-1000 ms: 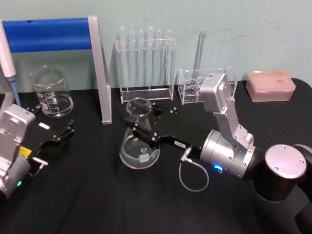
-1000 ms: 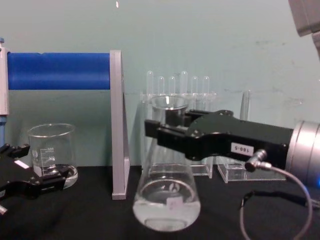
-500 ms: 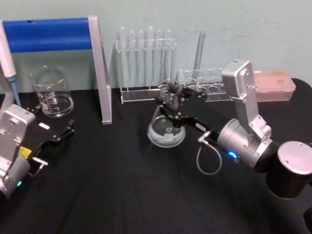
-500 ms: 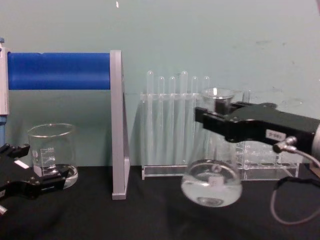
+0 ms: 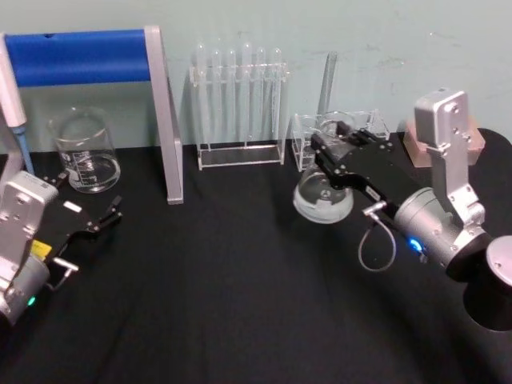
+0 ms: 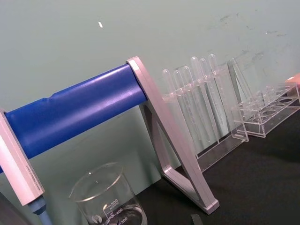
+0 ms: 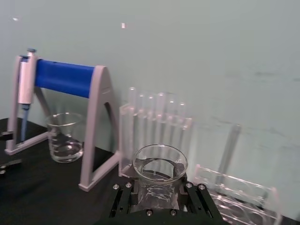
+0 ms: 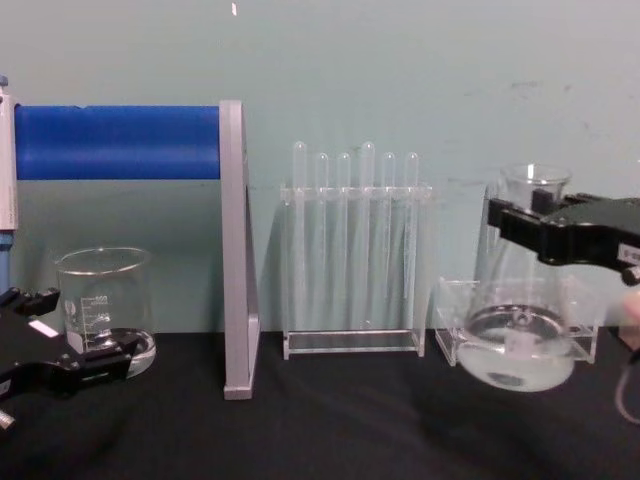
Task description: Grasp the erlenmeyer flask with one hand, shake it three times, then place it back.
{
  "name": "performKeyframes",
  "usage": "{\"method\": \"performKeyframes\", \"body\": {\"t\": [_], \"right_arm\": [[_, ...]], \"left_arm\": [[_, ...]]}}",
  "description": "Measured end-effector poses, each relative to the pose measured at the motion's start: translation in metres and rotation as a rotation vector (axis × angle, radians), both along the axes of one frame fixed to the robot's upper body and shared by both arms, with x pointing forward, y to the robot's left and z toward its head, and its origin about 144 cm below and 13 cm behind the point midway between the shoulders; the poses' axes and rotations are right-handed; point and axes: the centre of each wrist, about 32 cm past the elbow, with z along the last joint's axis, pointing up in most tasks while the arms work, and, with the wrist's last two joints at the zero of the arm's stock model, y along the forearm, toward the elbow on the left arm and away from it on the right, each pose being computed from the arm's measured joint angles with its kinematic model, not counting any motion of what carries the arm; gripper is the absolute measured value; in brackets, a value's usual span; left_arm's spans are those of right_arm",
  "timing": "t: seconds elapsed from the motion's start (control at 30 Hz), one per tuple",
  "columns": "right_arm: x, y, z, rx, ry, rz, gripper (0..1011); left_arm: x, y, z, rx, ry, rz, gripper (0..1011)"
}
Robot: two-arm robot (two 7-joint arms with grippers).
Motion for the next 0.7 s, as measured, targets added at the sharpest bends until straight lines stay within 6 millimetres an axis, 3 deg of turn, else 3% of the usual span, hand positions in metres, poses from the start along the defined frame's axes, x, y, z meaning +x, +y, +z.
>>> {"method": "performKeyframes", "body": {"t": [0.7], "right_arm": [[-0.0093, -0.0035, 0.0009, -0.002, 0.002, -0.062, 457]], "left_arm": [[0.0000, 0.0000, 0.0000, 0.000, 0.000, 0.000, 1001]]}}
